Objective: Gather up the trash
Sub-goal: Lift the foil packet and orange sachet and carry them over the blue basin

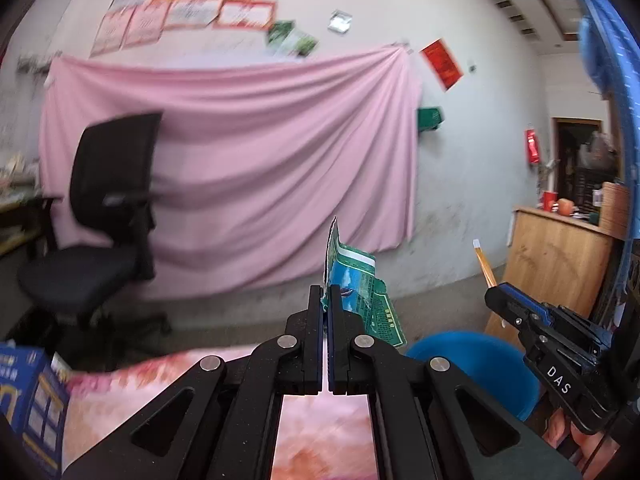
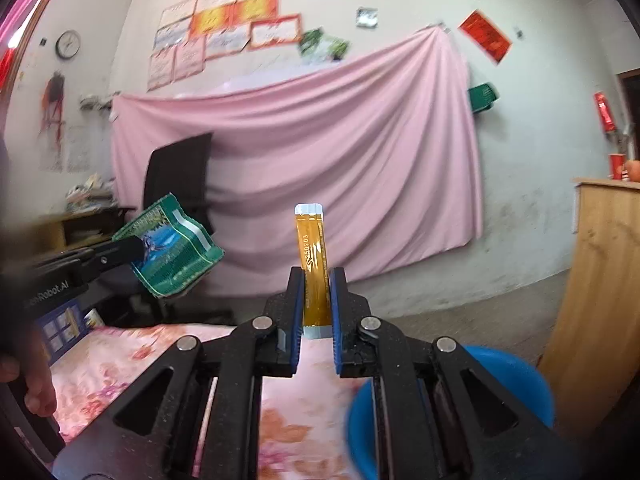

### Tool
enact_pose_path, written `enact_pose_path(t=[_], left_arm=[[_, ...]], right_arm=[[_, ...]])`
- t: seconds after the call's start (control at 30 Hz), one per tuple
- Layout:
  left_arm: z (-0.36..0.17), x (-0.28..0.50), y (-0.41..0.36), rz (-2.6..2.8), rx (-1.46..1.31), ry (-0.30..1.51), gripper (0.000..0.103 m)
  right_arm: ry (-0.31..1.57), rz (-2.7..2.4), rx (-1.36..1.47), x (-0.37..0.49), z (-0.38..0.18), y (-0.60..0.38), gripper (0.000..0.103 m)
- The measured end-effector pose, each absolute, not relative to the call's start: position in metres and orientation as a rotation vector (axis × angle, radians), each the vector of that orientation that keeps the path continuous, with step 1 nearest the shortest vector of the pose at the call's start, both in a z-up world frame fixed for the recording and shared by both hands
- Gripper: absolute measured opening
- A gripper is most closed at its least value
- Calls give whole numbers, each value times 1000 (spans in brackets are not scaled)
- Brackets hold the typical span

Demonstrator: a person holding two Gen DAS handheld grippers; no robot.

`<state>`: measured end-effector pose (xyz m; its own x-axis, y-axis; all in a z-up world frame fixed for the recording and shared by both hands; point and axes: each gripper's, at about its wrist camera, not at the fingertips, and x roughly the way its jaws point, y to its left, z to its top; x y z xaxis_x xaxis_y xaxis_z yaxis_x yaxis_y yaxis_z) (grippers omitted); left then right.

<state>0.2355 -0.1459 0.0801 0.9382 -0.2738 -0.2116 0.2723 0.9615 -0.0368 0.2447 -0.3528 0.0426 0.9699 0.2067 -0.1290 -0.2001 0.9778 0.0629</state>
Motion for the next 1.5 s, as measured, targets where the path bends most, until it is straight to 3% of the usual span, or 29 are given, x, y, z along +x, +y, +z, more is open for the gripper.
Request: enact_pose_path(t=[0.47, 0.7, 1.5], left_arm=[[87, 221, -269, -443, 84, 109, 0], [73, 236, -311, -483, 107, 184, 0], [26, 289, -341, -473, 144, 486, 0]], right_arm=[[83, 35, 104, 222, 52, -437, 36], [150, -11, 169, 226, 42, -468, 36], [459, 11, 267, 271, -7, -491, 36]])
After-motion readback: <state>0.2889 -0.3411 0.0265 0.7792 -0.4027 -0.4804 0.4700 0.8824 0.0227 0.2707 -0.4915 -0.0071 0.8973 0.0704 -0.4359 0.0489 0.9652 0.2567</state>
